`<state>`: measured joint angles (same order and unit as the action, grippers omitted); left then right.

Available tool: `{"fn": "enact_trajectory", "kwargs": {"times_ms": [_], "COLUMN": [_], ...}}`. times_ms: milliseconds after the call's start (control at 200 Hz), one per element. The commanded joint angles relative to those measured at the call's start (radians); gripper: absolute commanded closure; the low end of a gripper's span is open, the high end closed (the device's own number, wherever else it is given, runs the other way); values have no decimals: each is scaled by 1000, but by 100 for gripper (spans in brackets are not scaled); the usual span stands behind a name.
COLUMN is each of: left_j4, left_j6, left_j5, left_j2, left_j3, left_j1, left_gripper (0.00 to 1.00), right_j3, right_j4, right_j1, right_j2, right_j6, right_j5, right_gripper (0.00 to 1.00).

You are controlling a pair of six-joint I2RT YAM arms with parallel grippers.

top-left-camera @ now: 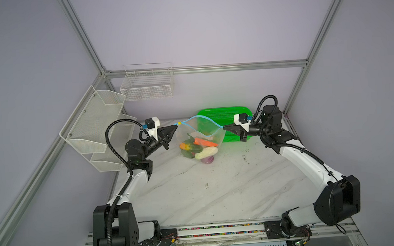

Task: Place the food in the zip-top bag and seal the zipper
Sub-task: 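Pull the zipper ends apart with both grippers to stretch the bag mouth taut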

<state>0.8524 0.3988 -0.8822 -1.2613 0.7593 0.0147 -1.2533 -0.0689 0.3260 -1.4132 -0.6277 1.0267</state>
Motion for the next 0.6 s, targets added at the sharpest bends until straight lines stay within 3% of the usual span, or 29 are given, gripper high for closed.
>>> {"fn": "enact_trajectory", "kwargs": {"times_ms": [0,185,345,575,595], "left_j4": [-58,-100,-216,-215,-216], "left_j6": [-26,-14,-70,-90,-91], "left_j5": [63,76,73,73,71], "left_j2": [78,180,246,214,215], "left_j3": [-87,-200,-213,-177,-174], "left_j1": [-20,-57,-72,-140,-144], "left_gripper": [100,100,100,100,100], "right_j3": [-23,31,90,137,137], "right_j4": [26,56,67,101,105], "right_j1": [-5,-21,-45,-47,-46], "right_j2": [56,125,159,127,126], "right_j6": [28,-4,-30,-85,-88], "right_j5": [-31,-52,-38,-20,-23], "right_gripper": [100,100,100,100,95]}}
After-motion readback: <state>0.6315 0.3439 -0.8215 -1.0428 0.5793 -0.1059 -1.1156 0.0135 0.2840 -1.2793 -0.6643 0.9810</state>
